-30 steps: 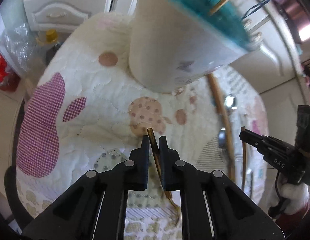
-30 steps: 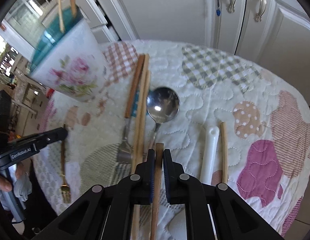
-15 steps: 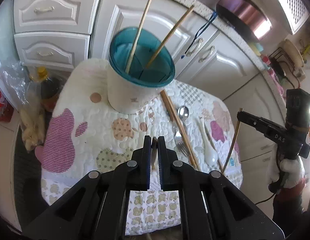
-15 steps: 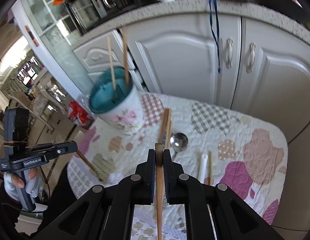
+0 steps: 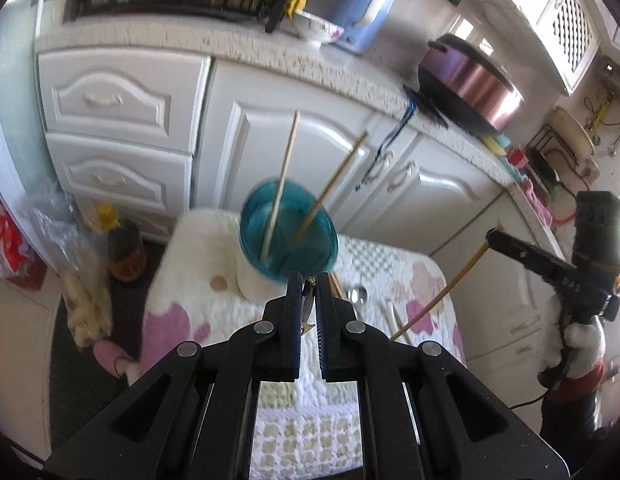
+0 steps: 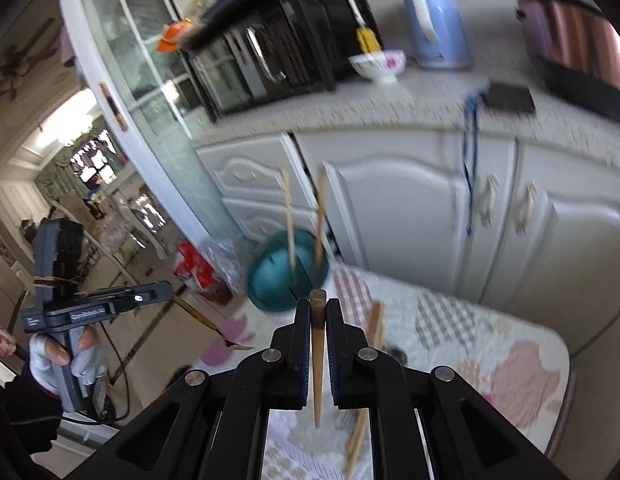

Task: Organize utensils
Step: 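Lift and carry the gold fork with the left tool while the right carries the chopstick to the holder, then lower the gold fork into the holder with the left tool while the right lowers its chopstick in, then withdraw both tools from the holder back toward the remaining utensils, then grasp a brown chopstick with the left tool while the right tool grasps the white ceramic spoon, then lift and carry the chopstick with the left tool while the right carries the white spoon to the holder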

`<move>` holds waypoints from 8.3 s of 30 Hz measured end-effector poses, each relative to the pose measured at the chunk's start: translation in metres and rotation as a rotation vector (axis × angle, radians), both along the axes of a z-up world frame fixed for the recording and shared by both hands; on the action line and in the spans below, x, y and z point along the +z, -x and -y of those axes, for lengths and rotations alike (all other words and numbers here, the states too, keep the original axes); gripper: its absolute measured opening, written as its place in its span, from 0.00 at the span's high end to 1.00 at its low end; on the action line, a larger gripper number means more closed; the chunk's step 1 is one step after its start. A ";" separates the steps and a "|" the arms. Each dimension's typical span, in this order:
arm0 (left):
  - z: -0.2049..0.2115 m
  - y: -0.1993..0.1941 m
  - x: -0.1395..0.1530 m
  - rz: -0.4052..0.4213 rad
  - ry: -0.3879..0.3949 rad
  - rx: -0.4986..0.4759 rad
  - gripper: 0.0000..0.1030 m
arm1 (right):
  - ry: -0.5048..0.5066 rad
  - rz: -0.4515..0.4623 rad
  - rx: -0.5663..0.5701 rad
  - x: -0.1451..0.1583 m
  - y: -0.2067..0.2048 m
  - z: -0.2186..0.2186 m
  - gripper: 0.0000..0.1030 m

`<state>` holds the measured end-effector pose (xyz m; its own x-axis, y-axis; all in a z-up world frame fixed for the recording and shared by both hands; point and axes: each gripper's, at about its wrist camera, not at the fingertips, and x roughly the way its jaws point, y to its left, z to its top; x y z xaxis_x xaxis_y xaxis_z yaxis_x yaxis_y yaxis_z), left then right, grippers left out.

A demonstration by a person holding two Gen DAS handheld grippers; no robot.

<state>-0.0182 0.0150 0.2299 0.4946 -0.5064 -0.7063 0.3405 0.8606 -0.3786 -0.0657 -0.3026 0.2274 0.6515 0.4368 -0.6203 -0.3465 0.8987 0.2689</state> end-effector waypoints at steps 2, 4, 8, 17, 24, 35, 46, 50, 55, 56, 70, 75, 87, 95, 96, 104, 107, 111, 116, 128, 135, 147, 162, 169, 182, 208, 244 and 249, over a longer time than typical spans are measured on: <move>-0.002 -0.007 0.012 0.020 -0.006 0.004 0.95 | -0.006 0.036 0.022 0.020 -0.004 -0.006 0.93; -0.002 -0.012 0.020 0.042 -0.018 0.010 0.95 | -0.003 0.067 0.038 0.038 -0.008 -0.011 0.93; 0.002 -0.031 0.030 0.078 -0.038 0.035 0.95 | 0.020 0.139 0.039 0.075 -0.020 -0.023 0.93; 0.024 -0.069 0.017 0.079 -0.087 0.046 0.95 | 0.071 0.192 0.015 0.095 -0.068 -0.059 0.93; 0.036 -0.087 -0.002 0.057 -0.131 0.053 0.95 | 0.106 0.184 -0.007 0.082 -0.100 -0.076 0.93; 0.051 -0.102 -0.027 0.027 -0.176 0.051 0.95 | 0.108 0.122 -0.031 0.045 -0.130 -0.075 0.93; 0.054 -0.118 -0.060 -0.042 -0.197 0.077 0.95 | 0.084 0.017 -0.023 -0.001 -0.148 -0.074 0.93; 0.056 -0.120 -0.069 -0.061 -0.204 0.076 0.95 | 0.080 -0.031 -0.013 -0.020 -0.154 -0.076 0.93; 0.057 -0.119 -0.075 -0.090 -0.200 0.082 0.95 | 0.050 -0.061 -0.020 -0.029 -0.157 -0.070 0.93; 0.057 -0.119 -0.075 -0.095 -0.194 0.086 0.94 | 0.047 -0.061 -0.019 -0.030 -0.156 -0.069 0.86; 0.057 -0.085 -0.057 -0.018 -0.188 0.108 0.66 | 0.049 -0.075 -0.024 -0.040 -0.117 -0.063 0.60; 0.061 -0.067 -0.048 0.028 -0.205 0.121 0.66 | 0.064 -0.062 -0.054 -0.040 -0.095 -0.059 0.60; 0.078 -0.024 -0.044 0.086 -0.218 0.115 0.64 | 0.096 -0.055 -0.142 -0.050 -0.039 -0.038 0.60; 0.103 0.000 -0.050 0.080 -0.229 0.069 0.64 | 0.100 -0.076 -0.198 -0.062 -0.009 -0.014 0.59; 0.106 0.003 -0.052 0.078 -0.229 0.064 0.64 | 0.101 -0.080 -0.205 -0.064 -0.006 -0.010 0.59; 0.125 0.014 -0.070 0.034 -0.239 0.034 0.64 | 0.114 -0.109 -0.248 -0.075 0.012 0.015 0.59; 0.125 0.015 -0.079 0.014 -0.247 0.029 0.64 | 0.112 -0.149 -0.251 -0.091 0.015 0.024 0.59; 0.117 0.014 -0.097 -0.028 -0.269 0.042 0.64 | 0.080 -0.237 -0.192 -0.123 0.011 0.023 0.60; 0.102 0.011 -0.121 -0.093 -0.278 0.067 0.64 | 0.089 -0.330 -0.143 -0.167 -0.004 0.008 0.75; 0.083 0.002 -0.139 -0.143 -0.271 0.096 0.64 | 0.121 -0.406 -0.099 -0.218 -0.056 -0.030 0.77; 0.076 -0.001 -0.148 -0.173 -0.262 0.108 0.64 | 0.116 -0.443 -0.073 -0.226 -0.063 -0.033 0.93; 0.081 -0.001 -0.169 -0.222 -0.274 0.083 0.64 | -0.083 -0.556 0.105 -0.231 0.029 -0.046 0.92; 0.090 -0.003 -0.182 -0.271 -0.273 0.062 0.64 | 0.123 -0.446 -0.210 -0.207 -0.017 0.054 0.91; 0.090 -0.009 -0.185 -0.290 -0.235 0.073 0.64 | 0.162 -0.428 -0.273 -0.209 -0.030 0.066 0.91; 0.117 -0.021 -0.199 -0.319 -0.238 0.045 0.64 | 0.197 -0.458 -0.256 -0.220 -0.054 0.060 0.90; 0.137 -0.028 -0.208 -0.294 -0.309 0.022 0.65 | 0.226 -0.446 -0.185 -0.226 -0.065 0.051 0.88; 0.092 0.049 -0.078 -0.052 -0.079 -0.153 0.91 | 0.115 -0.190 -0.144 -0.116 0.022 0.043 0.94; 0.083 0.052 -0.059 -0.017 -0.071 -0.147 0.91 | 0.119 -0.155 -0.134 -0.101 0.023 0.037 0.94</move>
<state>-0.0705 -0.0684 0.1712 0.4066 -0.5210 -0.7505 0.4594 0.8267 -0.3250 -0.0884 -0.3392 0.1263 0.5917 0.2703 -0.7595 -0.1847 0.9625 0.1987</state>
